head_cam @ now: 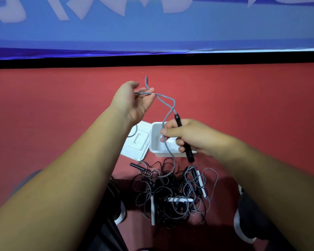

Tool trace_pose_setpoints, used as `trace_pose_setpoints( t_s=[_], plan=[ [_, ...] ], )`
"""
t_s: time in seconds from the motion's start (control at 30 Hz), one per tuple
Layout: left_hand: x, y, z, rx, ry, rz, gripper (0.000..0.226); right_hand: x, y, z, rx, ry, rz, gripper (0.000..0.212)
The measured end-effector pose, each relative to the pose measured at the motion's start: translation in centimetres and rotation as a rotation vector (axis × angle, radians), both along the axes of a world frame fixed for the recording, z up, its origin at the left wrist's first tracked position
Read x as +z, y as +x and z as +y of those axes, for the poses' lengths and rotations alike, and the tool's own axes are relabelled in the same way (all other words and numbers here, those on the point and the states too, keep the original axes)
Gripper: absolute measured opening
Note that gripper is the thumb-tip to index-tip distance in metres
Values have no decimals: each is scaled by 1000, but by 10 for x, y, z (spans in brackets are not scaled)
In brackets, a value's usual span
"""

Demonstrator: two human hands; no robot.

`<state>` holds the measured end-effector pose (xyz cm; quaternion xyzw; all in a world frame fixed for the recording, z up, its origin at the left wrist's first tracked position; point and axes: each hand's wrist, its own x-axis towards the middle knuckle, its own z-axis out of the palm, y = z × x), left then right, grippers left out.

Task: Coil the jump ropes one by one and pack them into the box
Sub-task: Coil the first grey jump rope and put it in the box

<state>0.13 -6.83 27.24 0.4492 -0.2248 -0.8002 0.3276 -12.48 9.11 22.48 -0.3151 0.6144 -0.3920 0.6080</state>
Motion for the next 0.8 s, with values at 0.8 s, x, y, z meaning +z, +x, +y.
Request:
trace_pose_setpoints(
  t_s=[0.8],
  plan=[
    [-45,-6,59,-1426,-648,-594,20,54,-92,-6,-812,-215,-361,7]
  ],
)
